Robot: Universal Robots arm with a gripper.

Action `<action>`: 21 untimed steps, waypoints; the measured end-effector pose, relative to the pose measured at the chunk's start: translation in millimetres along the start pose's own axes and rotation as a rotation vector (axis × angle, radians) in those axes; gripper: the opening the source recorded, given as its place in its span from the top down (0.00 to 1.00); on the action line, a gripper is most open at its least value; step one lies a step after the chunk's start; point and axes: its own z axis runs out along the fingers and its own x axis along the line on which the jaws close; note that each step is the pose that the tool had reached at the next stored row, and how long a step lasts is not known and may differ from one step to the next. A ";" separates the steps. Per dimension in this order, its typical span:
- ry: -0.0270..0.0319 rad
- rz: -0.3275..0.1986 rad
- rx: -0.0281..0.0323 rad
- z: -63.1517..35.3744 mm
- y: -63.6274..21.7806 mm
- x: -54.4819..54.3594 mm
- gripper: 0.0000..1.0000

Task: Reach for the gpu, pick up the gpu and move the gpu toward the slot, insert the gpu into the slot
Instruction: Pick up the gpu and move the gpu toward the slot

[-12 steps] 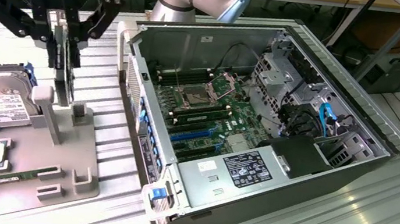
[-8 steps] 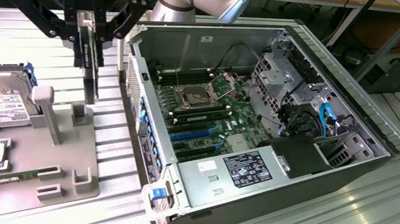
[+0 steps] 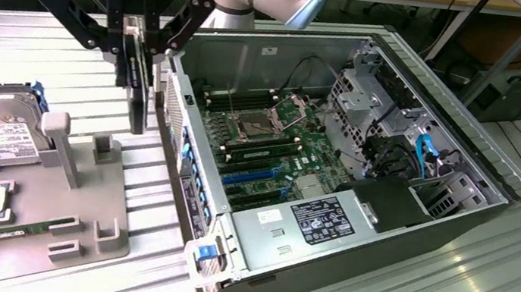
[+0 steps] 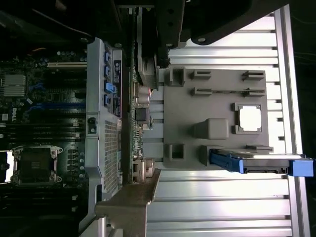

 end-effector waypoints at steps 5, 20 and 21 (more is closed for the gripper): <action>-0.0022 0.000 -0.0001 -0.1 0.2 -13.9 0.73; -0.0066 0.000 0.0000 -0.4 0.5 -39.4 0.73; -0.0069 0.000 -0.0001 -0.4 0.5 -40.8 0.73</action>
